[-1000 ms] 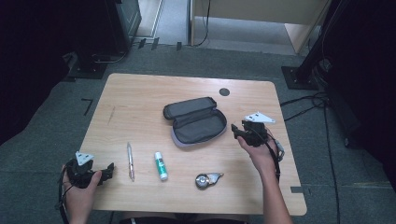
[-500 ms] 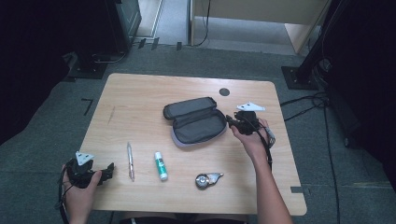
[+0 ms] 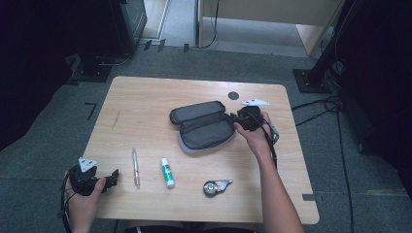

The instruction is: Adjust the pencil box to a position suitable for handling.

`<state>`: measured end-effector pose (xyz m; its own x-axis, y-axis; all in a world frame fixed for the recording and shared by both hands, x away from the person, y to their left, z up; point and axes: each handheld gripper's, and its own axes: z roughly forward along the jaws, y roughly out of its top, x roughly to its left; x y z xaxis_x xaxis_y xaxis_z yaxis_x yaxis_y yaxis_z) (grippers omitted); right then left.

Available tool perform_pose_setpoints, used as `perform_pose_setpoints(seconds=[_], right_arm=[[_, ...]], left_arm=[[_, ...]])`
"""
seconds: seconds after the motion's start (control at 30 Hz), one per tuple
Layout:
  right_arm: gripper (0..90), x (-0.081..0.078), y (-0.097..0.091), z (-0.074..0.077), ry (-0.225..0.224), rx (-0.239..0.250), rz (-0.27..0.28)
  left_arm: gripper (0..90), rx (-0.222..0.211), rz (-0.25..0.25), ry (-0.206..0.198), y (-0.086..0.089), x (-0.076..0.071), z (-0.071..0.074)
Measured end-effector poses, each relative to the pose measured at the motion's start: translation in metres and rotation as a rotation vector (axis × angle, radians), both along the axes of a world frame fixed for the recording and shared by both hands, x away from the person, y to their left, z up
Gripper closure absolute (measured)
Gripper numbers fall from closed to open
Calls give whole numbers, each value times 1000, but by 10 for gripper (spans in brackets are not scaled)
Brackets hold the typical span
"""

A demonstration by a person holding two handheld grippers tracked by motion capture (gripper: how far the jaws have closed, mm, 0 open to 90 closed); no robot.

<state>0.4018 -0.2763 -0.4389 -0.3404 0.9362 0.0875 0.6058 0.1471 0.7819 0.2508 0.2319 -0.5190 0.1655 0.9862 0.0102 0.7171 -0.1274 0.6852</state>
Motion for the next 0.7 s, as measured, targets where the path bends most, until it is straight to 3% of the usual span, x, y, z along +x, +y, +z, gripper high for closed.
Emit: perform_pose_setpoints(seconds=[0.2,0.33,0.43,0.5,0.6,0.7], right_arm=[[672,11,6,-10,16,-52,-4],[649,16,8,-15,36,-45,11],[649,22,13,-19,54,-74,21],[652,29,17,-24,79,-102,22],[660,36,17,-31,103,-75,17],[673,40,19,-38,146,-89,17]], left_arm=[[0,0,0,0,0,0,0],[0,0,0,0,0,0,0],[0,0,0,0,0,0,0],[0,0,0,0,0,0,0],[0,0,0,0,0,0,0],[0,0,0,0,0,0,0]])
